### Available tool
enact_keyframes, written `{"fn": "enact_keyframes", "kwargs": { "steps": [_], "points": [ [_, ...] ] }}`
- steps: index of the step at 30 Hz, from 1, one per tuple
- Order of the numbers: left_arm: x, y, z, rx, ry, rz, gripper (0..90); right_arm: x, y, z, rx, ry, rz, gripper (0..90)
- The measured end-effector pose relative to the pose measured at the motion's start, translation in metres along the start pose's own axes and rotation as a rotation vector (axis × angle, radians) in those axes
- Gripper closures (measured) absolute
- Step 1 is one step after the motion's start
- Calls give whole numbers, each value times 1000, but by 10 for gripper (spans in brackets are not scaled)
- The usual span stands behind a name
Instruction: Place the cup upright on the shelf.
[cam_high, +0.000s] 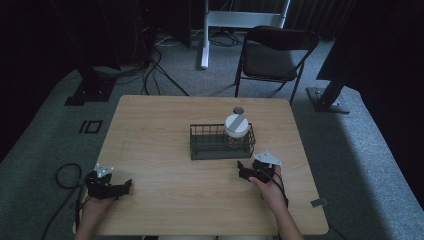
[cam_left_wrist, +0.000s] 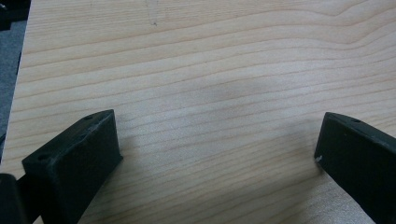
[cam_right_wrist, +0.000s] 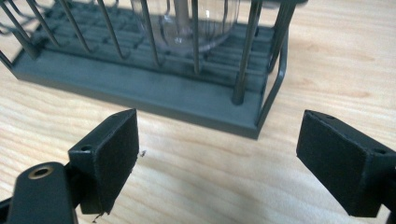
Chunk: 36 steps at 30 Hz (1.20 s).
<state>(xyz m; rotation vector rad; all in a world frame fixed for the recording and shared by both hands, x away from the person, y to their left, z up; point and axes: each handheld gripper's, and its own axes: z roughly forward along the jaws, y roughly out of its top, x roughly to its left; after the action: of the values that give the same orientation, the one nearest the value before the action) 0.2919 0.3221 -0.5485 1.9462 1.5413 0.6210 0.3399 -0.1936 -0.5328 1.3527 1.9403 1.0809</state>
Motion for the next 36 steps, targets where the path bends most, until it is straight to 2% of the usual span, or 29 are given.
{"fn": "enact_keyframes", "kwargs": {
  "steps": [2,5,11,14,16,19,22,25,29,33,36],
  "points": [
    [0,0,0,0,0,0,2,-1,-2,1,13,3,16,128],
    [0,0,0,0,0,0,2,0,-4,3,33,-9,-9,128],
    [0,0,0,1,0,1,1,-3,-9,4,67,5,-6,128],
    [0,0,0,0,0,0,1,-5,-10,3,80,-4,-38,128],
    [0,0,0,1,0,1,2,-7,-11,2,72,2,-24,128],
    [0,0,0,0,0,0,1,-10,-11,0,88,-4,-53,129],
    [0,0,0,1,0,1,2,-15,-12,-2,99,18,-50,134],
    [0,0,0,1,0,1,2,-21,-14,-4,114,36,-75,134],
    [0,0,0,2,0,2,2,-29,-18,-5,132,56,-71,134],
    [0,0,0,1,0,1,2,-35,-23,-6,153,66,-96,134],
    [0,0,0,1,0,1,2,-37,-24,-7,161,91,-102,134]
  ]
}}
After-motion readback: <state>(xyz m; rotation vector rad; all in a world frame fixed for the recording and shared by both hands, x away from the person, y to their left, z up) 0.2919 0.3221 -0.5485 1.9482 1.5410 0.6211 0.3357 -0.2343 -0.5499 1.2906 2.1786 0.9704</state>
